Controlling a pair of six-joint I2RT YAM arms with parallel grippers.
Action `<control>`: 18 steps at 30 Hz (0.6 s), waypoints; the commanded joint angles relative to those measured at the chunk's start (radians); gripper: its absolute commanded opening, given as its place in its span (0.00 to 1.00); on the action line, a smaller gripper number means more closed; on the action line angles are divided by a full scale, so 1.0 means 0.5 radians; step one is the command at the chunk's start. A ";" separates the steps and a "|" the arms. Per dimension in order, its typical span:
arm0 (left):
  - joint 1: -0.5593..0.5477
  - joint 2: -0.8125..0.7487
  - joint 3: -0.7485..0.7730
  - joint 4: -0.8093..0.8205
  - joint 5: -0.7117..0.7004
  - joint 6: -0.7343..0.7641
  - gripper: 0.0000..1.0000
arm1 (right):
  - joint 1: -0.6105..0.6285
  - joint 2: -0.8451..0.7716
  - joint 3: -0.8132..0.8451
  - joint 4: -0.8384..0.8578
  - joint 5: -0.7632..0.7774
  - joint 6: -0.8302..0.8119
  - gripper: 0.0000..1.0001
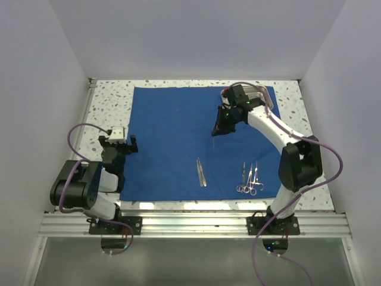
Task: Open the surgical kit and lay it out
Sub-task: Place the medical item in the surgical kit.
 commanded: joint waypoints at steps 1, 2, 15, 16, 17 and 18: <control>-0.002 0.003 0.023 0.221 -0.025 0.036 1.00 | 0.137 -0.047 -0.025 -0.154 -0.150 -0.200 0.00; -0.005 -0.019 0.027 0.127 -0.019 0.027 1.00 | 0.168 -0.041 -0.058 -0.155 -0.147 -0.215 0.00; -0.002 -0.013 0.030 0.169 -0.022 0.023 1.00 | 0.509 0.021 -0.499 -0.023 -0.021 -0.188 0.00; -0.005 -0.013 0.030 0.169 -0.022 0.023 1.00 | 0.509 -0.007 -0.549 0.011 -0.009 -0.157 0.00; -0.005 -0.013 0.030 0.169 -0.022 0.023 1.00 | 0.515 -0.025 -0.592 0.045 -0.005 -0.142 0.00; -0.005 -0.013 0.030 0.169 -0.022 0.023 1.00 | 0.512 -0.035 -0.629 0.106 0.004 -0.133 0.00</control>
